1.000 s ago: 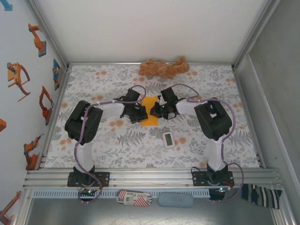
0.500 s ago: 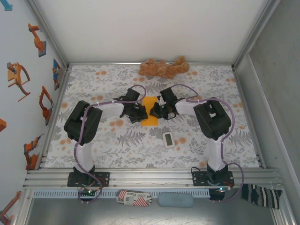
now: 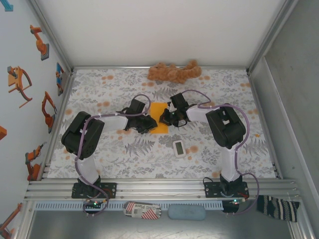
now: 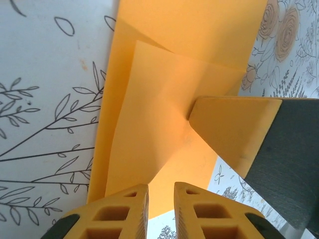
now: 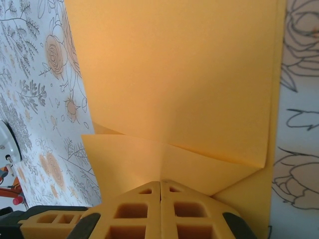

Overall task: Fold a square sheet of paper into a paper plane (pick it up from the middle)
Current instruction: Fold the triangle a second time at the center of the table.

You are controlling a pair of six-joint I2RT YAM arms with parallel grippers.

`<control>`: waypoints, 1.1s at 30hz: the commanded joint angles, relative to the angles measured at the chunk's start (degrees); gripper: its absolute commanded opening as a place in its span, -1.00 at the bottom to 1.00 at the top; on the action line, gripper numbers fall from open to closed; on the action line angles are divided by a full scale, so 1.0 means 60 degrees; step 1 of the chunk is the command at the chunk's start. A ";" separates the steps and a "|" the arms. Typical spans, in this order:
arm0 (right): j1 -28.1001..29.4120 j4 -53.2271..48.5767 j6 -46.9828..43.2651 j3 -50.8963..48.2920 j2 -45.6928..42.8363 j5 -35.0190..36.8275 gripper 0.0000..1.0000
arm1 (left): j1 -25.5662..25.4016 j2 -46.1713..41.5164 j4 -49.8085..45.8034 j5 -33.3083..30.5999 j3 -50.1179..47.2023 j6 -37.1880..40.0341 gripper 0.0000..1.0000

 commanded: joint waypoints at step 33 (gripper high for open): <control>-0.0011 -0.0872 0.0097 -0.0232 0.0691 0.0920 -1.00 | -0.0467 -0.0528 0.0720 -0.1146 -0.0532 -0.0005 -0.57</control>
